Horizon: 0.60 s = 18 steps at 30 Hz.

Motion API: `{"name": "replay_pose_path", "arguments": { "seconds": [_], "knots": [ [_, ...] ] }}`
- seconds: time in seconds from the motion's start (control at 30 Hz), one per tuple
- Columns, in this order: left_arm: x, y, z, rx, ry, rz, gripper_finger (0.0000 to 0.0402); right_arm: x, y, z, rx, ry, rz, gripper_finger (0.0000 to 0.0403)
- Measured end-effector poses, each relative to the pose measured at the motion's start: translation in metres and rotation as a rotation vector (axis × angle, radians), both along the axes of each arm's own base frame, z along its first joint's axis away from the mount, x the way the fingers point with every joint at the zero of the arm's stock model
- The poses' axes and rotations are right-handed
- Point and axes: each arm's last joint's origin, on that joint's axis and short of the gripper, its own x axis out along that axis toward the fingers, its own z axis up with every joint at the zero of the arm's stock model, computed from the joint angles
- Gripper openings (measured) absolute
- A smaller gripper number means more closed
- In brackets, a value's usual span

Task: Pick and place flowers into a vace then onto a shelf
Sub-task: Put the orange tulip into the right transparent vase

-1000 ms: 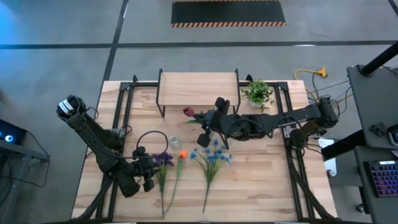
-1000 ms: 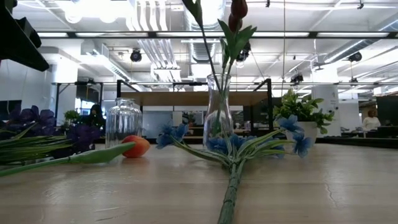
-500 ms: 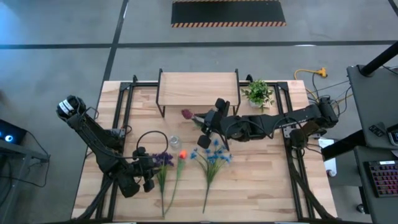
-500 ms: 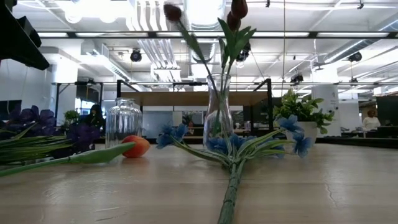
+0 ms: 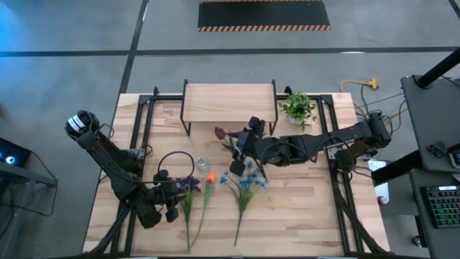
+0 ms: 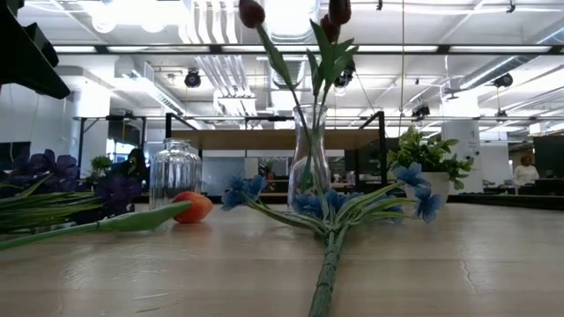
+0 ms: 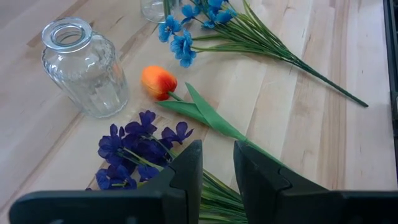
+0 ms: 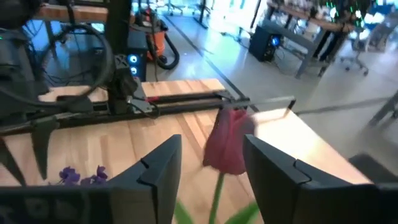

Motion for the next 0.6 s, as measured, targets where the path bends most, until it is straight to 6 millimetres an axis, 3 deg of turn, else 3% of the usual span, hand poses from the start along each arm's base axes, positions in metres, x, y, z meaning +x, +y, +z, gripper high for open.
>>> {"name": "replay_pose_path", "arguments": {
  "seconds": [0.23, 0.6],
  "knots": [
    [0.000, 0.000, 0.000, 0.001, 0.001, -0.001, 0.0074, -0.013, 0.025, 0.013, -0.027, -0.031, 0.093, 0.0175],
    [0.004, -0.007, 0.003, -0.103, -0.023, -0.030, 0.0074, -0.040, 0.067, -0.014, 0.105, 0.193, 0.140, 0.0164]
  ]
}}
